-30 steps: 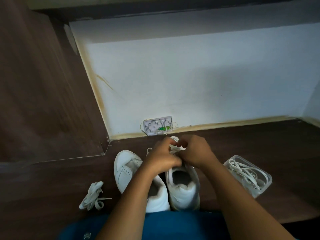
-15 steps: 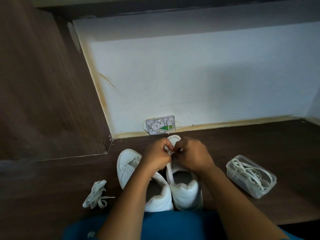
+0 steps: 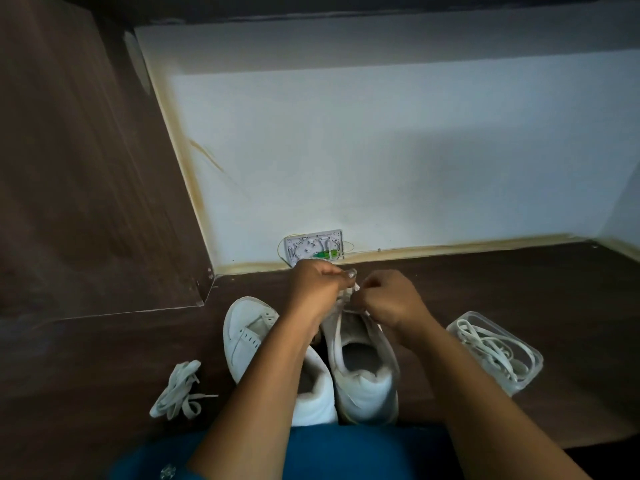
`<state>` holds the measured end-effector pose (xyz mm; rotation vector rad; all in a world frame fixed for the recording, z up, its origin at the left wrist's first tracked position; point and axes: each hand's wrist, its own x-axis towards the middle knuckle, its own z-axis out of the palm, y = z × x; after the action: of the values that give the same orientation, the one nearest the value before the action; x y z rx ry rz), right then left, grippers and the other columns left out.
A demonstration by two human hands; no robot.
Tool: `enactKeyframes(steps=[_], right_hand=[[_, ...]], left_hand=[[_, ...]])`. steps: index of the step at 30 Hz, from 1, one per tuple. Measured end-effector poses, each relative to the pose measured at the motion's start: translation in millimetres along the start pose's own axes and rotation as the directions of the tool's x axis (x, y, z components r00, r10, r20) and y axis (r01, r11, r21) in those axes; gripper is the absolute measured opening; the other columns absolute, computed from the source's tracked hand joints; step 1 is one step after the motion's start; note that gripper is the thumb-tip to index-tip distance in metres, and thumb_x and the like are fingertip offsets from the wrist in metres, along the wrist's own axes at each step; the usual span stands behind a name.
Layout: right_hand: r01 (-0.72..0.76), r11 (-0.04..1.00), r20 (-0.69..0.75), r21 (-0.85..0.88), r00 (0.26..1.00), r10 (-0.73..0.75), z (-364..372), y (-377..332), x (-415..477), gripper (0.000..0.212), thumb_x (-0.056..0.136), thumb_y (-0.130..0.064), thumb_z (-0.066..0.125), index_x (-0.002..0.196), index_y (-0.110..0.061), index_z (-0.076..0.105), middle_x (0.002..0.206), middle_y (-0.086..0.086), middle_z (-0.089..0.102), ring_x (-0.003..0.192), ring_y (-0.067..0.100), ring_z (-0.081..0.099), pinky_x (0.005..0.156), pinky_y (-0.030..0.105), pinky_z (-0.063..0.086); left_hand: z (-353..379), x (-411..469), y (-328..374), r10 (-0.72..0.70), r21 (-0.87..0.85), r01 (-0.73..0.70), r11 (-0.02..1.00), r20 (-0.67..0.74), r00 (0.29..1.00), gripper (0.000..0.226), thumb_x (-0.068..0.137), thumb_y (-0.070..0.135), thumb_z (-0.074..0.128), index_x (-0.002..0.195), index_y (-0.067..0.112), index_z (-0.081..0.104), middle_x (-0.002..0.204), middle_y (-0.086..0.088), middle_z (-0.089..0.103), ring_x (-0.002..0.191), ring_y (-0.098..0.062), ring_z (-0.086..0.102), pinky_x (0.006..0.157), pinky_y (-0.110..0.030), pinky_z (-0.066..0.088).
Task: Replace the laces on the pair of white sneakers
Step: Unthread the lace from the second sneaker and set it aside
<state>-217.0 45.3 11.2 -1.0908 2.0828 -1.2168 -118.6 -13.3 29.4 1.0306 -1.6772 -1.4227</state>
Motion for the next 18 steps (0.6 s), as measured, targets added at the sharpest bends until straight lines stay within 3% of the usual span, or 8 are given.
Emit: enactKeyframes(steps=[3,6,8,10,13,16,18], right_hand=[[0.132,0.979,0.094,-0.154,0.989,-0.118,2,-1,-8,0.008,0.074,-0.018,0.071,0.073,-0.011,0.074,0.066,0.004,0.062,0.066,0.013,0.055,0.061,0.024,0.038],[0.135,0.976,0.013,-0.173,0.991,-0.135,9,3,-5,0.010,0.079,-0.018,0.067,0.078,-0.014,0.076,0.074,0.007,0.070,0.074,0.014,0.061,0.063,0.022,0.039],[0.065,0.995,-0.036,-0.071,0.997,-0.068,10,2,-2,0.013,0.078,-0.014,0.065,0.067,-0.013,0.070,0.063,0.006,0.063,0.065,0.016,0.056,0.059,0.028,0.040],[-0.040,0.984,-0.046,0.172,0.998,0.049,6,-1,0,0.020,0.085,-0.013,0.057,0.065,-0.008,0.059,0.063,0.005,0.053,0.061,0.018,0.049,0.060,0.037,0.046],[-0.193,0.840,0.026,0.507,0.978,0.209,-3,-8,0,0.023,0.095,-0.021,0.045,0.072,-0.019,0.049,0.074,0.001,0.050,0.065,0.016,0.049,0.070,0.037,0.048],[-0.148,0.852,0.010,0.503,0.986,0.165,-2,-10,0,0.025,0.092,-0.022,0.050,0.070,-0.011,0.055,0.067,0.007,0.047,0.063,0.021,0.045,0.065,0.035,0.042],[-0.099,0.890,0.029,0.445,0.995,0.097,1,-11,-3,0.012,0.082,-0.013,0.059,0.071,-0.007,0.060,0.067,0.010,0.048,0.063,0.020,0.046,0.060,0.031,0.037]], left_hand=[[3,-2,4,-0.012,0.027,0.011,1.000,0.034,0.999,0.019,0.083,0.008,0.068,0.064,0.012,0.067,0.066,-0.004,0.064,0.068,-0.016,0.058,0.066,-0.023,0.047],[-1,-3,5,0.000,0.092,-0.007,0.996,0.076,0.997,0.011,0.082,0.009,0.068,0.072,0.015,0.068,0.072,0.001,0.064,0.069,-0.007,0.056,0.061,-0.020,0.042],[-7,-2,3,-0.019,0.134,-0.002,0.991,0.156,0.988,0.013,0.080,0.003,0.064,0.081,0.015,0.068,0.073,0.003,0.063,0.066,-0.005,0.055,0.056,-0.016,0.042],[-12,-2,-3,-0.063,0.231,0.001,0.973,0.262,0.963,0.018,0.077,0.001,0.063,0.083,0.016,0.069,0.072,0.003,0.064,0.066,-0.007,0.057,0.062,-0.019,0.045],[-16,0,-13,-0.053,0.457,-0.101,0.884,0.313,0.948,0.007,0.075,0.007,0.071,0.081,0.009,0.073,0.070,0.001,0.065,0.066,-0.010,0.058,0.070,-0.026,0.046],[-13,5,-17,0.076,0.505,-0.191,0.841,0.239,0.968,0.007,0.073,0.007,0.075,0.071,0.013,0.072,0.065,0.002,0.064,0.063,-0.009,0.058,0.068,-0.024,0.047],[-8,7,-15,0.135,0.391,-0.189,0.901,0.161,0.978,0.024,0.072,-0.008,0.068,0.064,0.014,0.070,0.061,0.003,0.064,0.062,-0.010,0.059,0.068,-0.024,0.051]])
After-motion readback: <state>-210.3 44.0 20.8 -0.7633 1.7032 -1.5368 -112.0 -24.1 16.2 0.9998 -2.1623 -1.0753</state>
